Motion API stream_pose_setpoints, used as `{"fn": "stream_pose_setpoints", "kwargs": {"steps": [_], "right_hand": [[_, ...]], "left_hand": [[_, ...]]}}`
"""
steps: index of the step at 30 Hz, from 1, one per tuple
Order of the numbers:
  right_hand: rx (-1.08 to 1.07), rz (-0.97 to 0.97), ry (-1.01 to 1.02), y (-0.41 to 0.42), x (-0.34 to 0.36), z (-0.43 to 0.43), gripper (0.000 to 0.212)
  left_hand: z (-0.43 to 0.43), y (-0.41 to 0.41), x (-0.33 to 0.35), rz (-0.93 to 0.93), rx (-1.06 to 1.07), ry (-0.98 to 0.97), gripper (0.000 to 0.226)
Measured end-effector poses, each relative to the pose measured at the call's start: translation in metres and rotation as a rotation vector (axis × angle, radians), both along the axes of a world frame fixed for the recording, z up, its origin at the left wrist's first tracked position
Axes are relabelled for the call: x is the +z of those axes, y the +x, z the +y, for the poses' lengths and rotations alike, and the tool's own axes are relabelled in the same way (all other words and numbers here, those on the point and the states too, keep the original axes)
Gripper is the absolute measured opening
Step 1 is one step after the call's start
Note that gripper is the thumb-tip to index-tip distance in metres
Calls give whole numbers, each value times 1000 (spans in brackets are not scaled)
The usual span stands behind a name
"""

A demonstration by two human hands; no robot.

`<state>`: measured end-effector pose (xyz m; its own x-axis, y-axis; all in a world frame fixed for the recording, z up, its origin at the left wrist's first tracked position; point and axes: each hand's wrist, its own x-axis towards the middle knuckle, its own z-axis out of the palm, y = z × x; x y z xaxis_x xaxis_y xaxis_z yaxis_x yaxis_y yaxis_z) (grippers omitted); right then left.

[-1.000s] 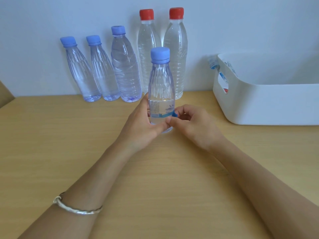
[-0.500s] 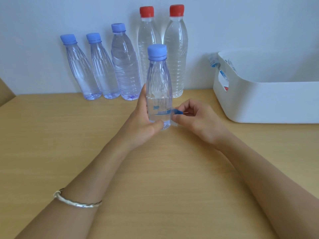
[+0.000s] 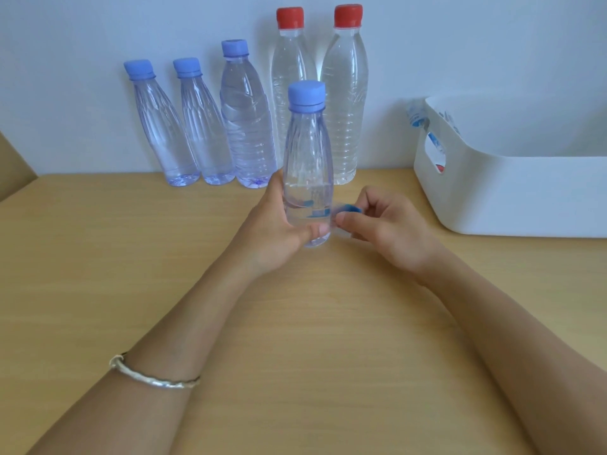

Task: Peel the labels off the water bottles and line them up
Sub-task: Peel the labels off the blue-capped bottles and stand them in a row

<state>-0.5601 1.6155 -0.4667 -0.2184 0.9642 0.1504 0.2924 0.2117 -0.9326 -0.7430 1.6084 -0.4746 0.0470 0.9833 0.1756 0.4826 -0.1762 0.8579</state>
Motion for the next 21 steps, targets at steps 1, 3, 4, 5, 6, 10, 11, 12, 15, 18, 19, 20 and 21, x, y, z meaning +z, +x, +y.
{"fn": "stream_pose_setpoints", "kwargs": {"steps": [1, 3, 4, 5, 6, 10, 11, 12, 15, 18, 19, 20, 21], "right_hand": [[16, 32, -19, 1, 0, 1, 34], [54, 95, -64, 1, 1, 0, 35], [60, 114, -77, 0, 1, 0, 35], [56, 115, -75, -1, 0, 0, 33], [43, 95, -61, -1, 0, -1, 31], [58, 1, -30, -6, -4, -5, 16], [67, -7, -18, -8, -5, -5, 12], [71, -22, -2, -9, -5, -7, 12], [88, -24, 8, -11, -4, -9, 21], [114, -51, 8, -11, -3, -11, 25], [108, -68, 16, -11, -3, -11, 26], [89, -81, 27, -11, -4, -10, 24], [60, -88, 42, -12, -5, -9, 19]], "left_hand": [[2, -2, 0, -9, -16, -14, 65], [4, -5, 0, -28, -47, -43, 66], [4, -6, 0, -30, -54, -55, 71], [3, -6, 0, -32, -53, -58, 78], [2, -5, 0, -40, -45, -55, 86], [-1, 4, -1, -48, 71, 28, 108], [-1, 7, -2, -42, 96, 52, 109], [-2, 8, -2, -42, 110, 68, 110], [-3, 10, -2, -20, 137, 96, 112], [-5, 11, 1, 11, 160, 142, 109], [-6, 11, 1, 17, 162, 156, 104], [-6, 10, 1, 22, 164, 168, 98], [-7, 10, 2, 24, 164, 176, 90]]}}
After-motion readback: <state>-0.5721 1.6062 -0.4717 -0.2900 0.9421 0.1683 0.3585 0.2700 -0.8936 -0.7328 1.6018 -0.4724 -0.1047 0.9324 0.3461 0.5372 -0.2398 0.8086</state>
